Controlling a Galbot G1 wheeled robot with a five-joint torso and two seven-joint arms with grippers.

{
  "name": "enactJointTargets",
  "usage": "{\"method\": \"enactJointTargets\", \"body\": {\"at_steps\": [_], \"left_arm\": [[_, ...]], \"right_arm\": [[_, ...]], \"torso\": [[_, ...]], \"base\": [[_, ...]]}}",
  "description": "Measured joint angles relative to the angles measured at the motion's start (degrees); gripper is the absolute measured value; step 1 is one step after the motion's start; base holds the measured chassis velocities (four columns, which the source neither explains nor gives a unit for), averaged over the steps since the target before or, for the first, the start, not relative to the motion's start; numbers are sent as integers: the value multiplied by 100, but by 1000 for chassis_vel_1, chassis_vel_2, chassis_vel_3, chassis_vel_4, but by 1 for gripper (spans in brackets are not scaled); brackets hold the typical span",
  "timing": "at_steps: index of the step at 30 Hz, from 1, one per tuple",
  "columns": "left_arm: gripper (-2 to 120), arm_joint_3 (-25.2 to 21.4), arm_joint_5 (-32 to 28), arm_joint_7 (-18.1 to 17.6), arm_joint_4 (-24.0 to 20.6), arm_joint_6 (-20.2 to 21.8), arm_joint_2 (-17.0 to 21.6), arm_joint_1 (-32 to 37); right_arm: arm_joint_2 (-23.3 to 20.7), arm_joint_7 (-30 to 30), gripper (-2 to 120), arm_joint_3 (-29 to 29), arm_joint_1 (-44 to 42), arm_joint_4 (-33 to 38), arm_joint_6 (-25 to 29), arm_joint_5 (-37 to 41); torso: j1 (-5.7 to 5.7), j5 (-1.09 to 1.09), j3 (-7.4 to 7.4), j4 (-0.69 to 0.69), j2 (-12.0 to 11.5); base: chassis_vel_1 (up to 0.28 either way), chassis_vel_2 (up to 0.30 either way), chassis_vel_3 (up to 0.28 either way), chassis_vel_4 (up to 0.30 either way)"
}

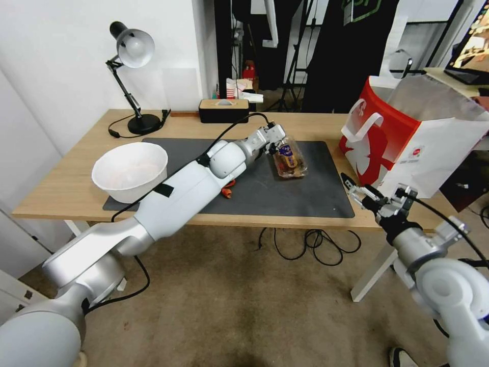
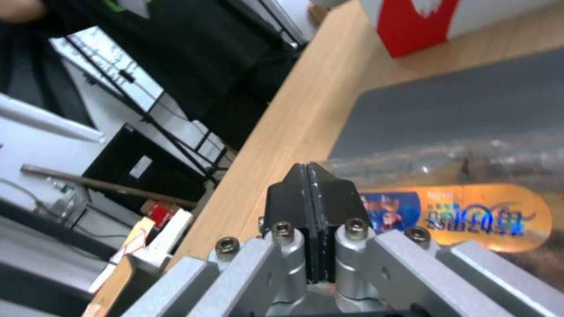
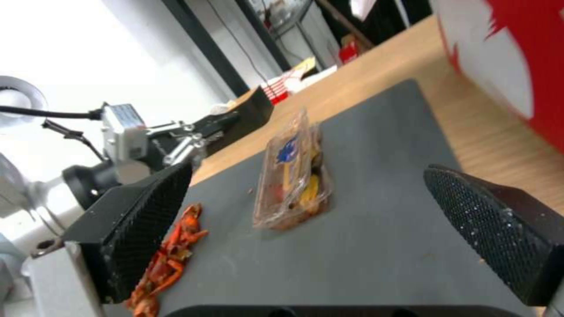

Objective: Close the disposable takeout box, then place it into the delivery bag.

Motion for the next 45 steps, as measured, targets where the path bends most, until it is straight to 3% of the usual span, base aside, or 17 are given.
{"method": "enactJointTargets", "body": {"at_steps": [8,23,32,45], "left_arm": [[0,346,525,363,293,-305,-160,-13],[0,453,715,387,801,-476,-320,16],[0,365,754,366,865,-496,-291,142],[0,248,691,339,807,-478,-216,210]], "right_arm": [[56,188,100,-114,170,-105,-186,394],[-169,265,100,-291,496,-204,-477,845],[-387,513,100,-534,1019,-548,-582,1147],[-280,899,100,-1104,1945,-1425,-586,1055]], "torso": [[0,0,0,-3,0],[0,-1,0,-2,0],[-1,-1,0,-1,0],[0,0,0,-2,0]], "base": [[0,0,0,0],[0,0,0,0],[0,0,0,0],[0,0,0,0]]}}
